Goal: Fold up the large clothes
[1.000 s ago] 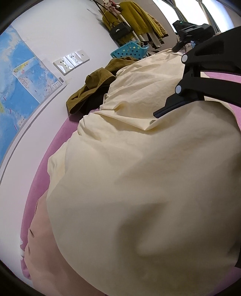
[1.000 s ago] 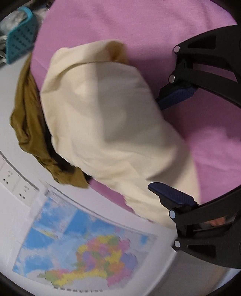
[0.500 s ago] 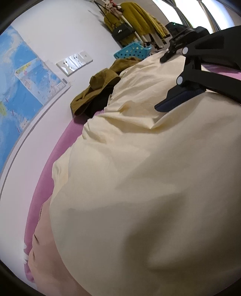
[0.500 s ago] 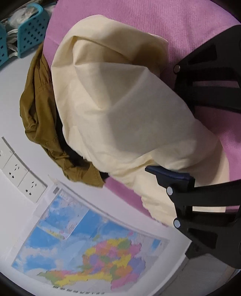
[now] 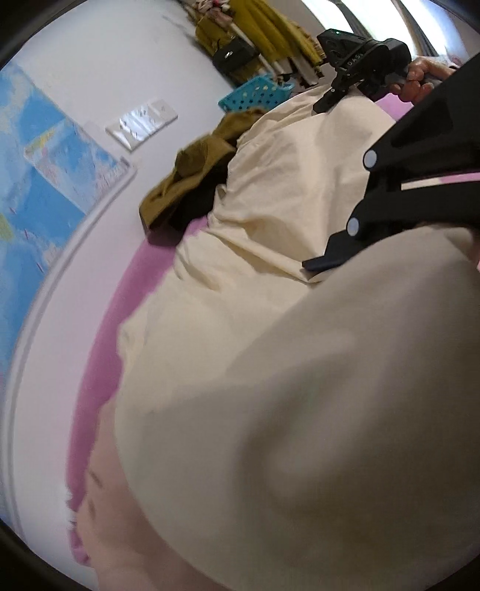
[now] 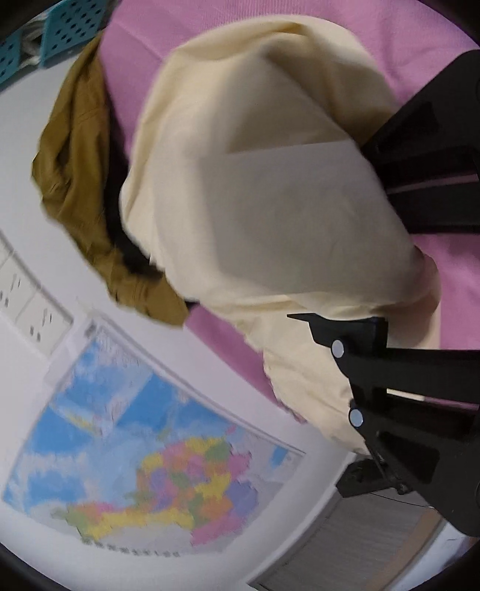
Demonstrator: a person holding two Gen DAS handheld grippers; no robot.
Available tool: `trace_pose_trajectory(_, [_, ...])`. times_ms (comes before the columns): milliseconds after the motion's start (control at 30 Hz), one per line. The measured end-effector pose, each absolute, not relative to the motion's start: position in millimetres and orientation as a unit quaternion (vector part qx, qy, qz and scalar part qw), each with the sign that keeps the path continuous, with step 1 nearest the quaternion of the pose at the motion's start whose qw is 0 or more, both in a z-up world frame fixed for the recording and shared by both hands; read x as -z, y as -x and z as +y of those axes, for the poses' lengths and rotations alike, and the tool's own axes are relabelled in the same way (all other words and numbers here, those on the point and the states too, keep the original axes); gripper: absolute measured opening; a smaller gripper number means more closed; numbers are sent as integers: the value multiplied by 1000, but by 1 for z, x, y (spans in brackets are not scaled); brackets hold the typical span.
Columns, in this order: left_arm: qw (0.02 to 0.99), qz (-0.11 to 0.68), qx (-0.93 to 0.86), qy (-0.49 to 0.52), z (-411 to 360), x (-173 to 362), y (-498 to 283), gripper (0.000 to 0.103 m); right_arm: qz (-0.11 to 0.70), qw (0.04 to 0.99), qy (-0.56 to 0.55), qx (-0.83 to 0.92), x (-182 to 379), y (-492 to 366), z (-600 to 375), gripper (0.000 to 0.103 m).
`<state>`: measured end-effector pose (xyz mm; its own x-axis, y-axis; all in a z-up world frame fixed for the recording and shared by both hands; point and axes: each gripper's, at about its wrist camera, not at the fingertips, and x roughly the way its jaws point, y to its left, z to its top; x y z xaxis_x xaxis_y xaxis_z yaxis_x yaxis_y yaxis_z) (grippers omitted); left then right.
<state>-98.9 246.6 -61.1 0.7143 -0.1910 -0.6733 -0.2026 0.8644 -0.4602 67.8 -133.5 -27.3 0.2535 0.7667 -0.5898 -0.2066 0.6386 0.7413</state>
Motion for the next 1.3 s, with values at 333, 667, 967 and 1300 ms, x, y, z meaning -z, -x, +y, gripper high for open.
trace_pose_trajectory(333, [877, 404, -1, 261, 255, 79, 94, 61, 553, 727, -254, -317, 47, -66, -126, 59])
trace_pose_trajectory(667, [885, 404, -16, 232, 245, 67, 86, 27, 536, 738, -231, -338, 34, -71, -114, 17])
trace_pose_trajectory(967, [911, 374, -19, 174, 232, 32, 97, 18, 486, 760, -198, -383, -23, -62, -96, 13])
trace_pose_trajectory(1300, [931, 334, -8, 148, 230, -7, 112, 17, 441, 774, -168, -422, -73, -59, -75, 13])
